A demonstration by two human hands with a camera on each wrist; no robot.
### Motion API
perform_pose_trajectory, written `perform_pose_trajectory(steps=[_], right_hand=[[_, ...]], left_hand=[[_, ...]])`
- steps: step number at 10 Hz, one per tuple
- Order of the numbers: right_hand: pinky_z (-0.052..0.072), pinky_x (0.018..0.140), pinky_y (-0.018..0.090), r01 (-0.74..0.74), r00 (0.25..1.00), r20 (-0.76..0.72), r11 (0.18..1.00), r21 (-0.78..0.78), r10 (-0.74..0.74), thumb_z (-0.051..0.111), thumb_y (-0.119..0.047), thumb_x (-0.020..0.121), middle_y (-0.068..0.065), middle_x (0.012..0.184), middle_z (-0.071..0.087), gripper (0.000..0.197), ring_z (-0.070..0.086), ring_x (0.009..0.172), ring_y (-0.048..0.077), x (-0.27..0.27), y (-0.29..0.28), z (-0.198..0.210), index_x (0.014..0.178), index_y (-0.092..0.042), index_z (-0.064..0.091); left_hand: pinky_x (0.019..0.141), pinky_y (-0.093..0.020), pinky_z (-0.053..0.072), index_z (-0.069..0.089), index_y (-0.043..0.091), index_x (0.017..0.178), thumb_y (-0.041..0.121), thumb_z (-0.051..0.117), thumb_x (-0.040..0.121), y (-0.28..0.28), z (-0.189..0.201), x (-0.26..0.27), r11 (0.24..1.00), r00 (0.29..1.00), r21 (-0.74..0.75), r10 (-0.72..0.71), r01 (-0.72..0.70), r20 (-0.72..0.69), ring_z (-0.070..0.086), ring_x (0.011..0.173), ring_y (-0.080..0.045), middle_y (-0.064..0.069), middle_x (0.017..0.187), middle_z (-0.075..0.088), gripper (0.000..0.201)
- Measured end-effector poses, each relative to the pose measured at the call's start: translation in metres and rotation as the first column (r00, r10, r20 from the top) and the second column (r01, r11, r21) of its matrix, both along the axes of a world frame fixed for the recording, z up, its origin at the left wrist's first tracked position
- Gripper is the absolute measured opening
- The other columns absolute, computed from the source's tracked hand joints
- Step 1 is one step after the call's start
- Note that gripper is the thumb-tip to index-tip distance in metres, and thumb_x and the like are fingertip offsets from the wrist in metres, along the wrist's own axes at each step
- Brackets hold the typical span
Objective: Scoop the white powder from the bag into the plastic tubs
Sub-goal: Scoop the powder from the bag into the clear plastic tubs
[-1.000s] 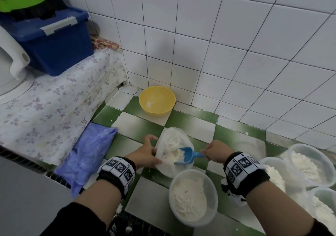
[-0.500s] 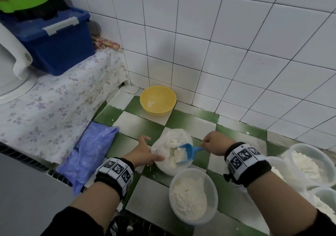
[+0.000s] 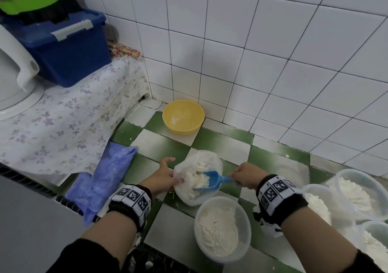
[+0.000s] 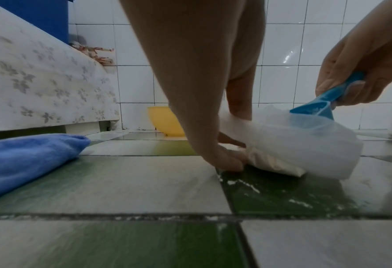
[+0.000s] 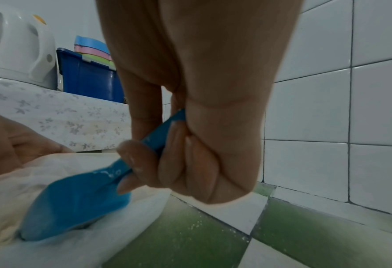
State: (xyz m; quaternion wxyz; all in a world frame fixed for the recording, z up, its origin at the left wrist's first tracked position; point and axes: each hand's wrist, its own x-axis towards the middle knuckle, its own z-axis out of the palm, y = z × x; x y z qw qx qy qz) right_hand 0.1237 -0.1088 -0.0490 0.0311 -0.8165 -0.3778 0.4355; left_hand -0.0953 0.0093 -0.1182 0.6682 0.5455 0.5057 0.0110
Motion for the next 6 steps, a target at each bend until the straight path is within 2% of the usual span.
perform_pose_trajectory(steps=[1,2,4,5,6], right_hand=[[0.032,0.044,0.013,0.004,1.0,-0.016,1.0,-0.002,-0.004,0.051,-0.028,0.095,-0.004,0.06,0.047,0.034,0.04,0.05,0.006,0.0,0.0,-0.005,0.064,-0.017,0.05],[0.036,0.048,0.015,0.044,0.998,-0.047,0.999,0.011,-0.043,0.052,-0.029,0.094,-0.003,0.062,0.049,0.03,0.044,0.052,0.007,0.002,-0.004,-0.009,0.066,-0.019,0.051],[0.031,0.049,0.022,0.069,0.995,-0.07,0.996,-0.052,-0.073,0.05,-0.027,0.095,0.002,0.061,0.048,0.034,0.036,0.05,0.014,0.006,-0.015,-0.008,0.067,-0.011,0.057],[0.034,0.049,0.019,0.013,1.0,-0.006,0.998,-0.055,-0.014,0.048,-0.027,0.097,0.0,0.063,0.048,0.032,0.04,0.051,0.012,0.005,-0.021,-0.005,0.067,-0.016,0.053],[0.035,0.049,0.016,0.035,0.999,0.001,0.999,-0.003,-0.035,0.049,-0.026,0.096,-0.003,0.062,0.049,0.031,0.044,0.052,0.008,0.004,-0.025,-0.004,0.066,-0.019,0.049]], left_hand=[[0.092,-0.05,0.054,0.012,0.026,0.144,0.001,0.068,0.087,-0.002,-0.001,0.002,1.0,1.0,-0.013,0.024,-0.024,0.004,0.064,0.108,-0.031,-0.015,0.115,0.065,0.083],[0.092,-0.051,0.054,0.014,0.025,0.143,0.0,0.065,0.089,-0.002,-0.003,0.005,0.997,0.997,-0.002,0.072,-0.072,-0.01,0.064,0.106,-0.03,-0.012,0.109,0.065,0.079],[0.087,-0.048,0.057,0.018,0.022,0.137,-0.001,0.067,0.087,-0.007,-0.003,0.009,0.997,0.993,-0.014,0.07,-0.071,-0.093,0.061,0.109,-0.034,-0.019,0.123,0.055,0.074],[0.095,-0.048,0.053,0.019,0.018,0.137,0.009,0.072,0.083,-0.007,-0.007,0.009,0.994,0.979,0.094,0.074,-0.057,-0.188,0.059,0.111,-0.034,-0.018,0.124,0.052,0.077],[0.09,-0.039,0.052,0.021,0.011,0.141,0.014,0.068,0.088,-0.011,-0.006,0.009,0.969,0.947,0.245,0.109,-0.033,-0.302,0.055,0.115,-0.034,-0.019,0.129,0.051,0.071]])
